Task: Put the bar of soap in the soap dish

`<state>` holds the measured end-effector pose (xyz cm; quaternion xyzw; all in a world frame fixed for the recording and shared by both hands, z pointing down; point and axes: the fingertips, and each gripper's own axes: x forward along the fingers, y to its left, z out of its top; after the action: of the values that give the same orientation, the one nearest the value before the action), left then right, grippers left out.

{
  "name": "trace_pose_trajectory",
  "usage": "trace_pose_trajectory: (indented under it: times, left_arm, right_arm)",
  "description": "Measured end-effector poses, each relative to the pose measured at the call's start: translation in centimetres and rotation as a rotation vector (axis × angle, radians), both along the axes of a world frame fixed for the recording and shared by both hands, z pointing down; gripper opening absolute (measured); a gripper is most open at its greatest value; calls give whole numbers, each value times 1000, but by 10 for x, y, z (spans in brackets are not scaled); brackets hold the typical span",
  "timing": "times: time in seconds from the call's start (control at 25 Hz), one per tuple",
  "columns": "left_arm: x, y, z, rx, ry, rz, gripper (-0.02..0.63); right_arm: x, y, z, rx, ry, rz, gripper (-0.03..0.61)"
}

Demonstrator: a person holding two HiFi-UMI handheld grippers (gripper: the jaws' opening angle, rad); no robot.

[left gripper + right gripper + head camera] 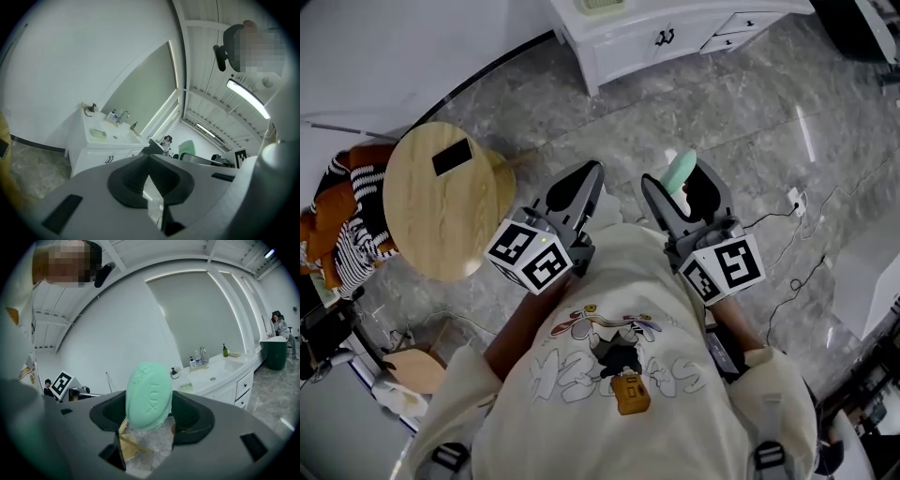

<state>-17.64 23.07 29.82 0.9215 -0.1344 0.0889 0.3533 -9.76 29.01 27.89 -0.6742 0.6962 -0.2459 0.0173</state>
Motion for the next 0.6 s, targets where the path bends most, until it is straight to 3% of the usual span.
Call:
trace_pose_trajectory:
  times: [0.28,0.6]
  left_arm:
    - [-20,-79,-4,-8,28,-16,8]
    - [-24,-104,8,-44,39,-23,8]
  right_arm:
    - [-18,-78,6,-35,0,-3,287]
    - [-19,-102,9,-74,9,-14,287]
